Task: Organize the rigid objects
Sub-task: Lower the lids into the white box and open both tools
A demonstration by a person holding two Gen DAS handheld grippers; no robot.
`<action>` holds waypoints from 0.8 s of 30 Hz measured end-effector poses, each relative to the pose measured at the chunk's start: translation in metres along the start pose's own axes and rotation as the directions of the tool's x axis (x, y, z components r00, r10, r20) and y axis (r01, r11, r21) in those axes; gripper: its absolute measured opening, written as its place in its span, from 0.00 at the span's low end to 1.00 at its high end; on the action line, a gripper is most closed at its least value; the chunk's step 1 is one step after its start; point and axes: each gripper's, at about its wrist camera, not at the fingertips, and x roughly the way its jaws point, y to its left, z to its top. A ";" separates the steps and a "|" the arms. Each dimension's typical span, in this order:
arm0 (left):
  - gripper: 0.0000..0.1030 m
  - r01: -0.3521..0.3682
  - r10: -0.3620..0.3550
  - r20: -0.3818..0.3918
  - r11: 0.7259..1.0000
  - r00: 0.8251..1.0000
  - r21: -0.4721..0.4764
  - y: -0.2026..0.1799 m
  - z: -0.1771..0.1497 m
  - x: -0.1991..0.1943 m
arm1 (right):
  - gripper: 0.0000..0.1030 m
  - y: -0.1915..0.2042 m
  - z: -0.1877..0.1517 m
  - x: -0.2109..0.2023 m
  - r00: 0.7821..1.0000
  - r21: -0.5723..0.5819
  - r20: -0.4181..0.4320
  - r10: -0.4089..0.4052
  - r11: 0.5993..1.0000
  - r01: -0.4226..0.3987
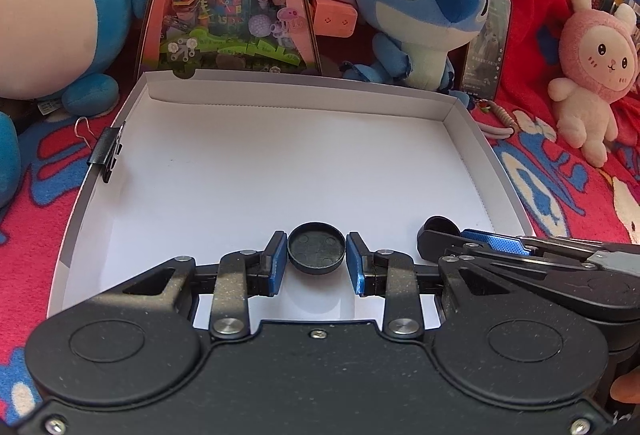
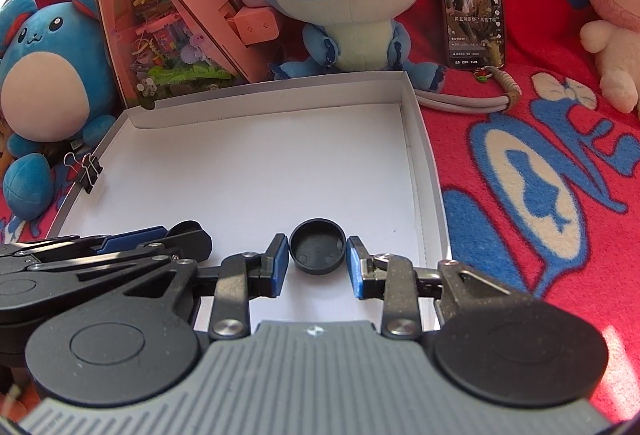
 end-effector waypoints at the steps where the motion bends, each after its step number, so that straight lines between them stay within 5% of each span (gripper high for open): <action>1: 0.30 -0.001 0.001 0.002 1.000 1.000 0.003 0.000 0.000 0.000 | 0.36 0.000 0.000 0.000 1.000 0.001 0.000 0.000 1.000 0.000; 20: 0.29 0.010 -0.010 0.024 0.999 1.000 0.034 -0.001 -0.003 -0.002 | 0.37 0.001 -0.002 0.000 1.000 -0.031 0.005 0.002 1.000 -0.002; 24: 0.40 0.011 -0.011 0.030 1.000 1.000 0.011 0.003 -0.003 -0.003 | 0.39 0.000 -0.003 -0.001 1.000 -0.023 0.007 0.005 1.000 -0.005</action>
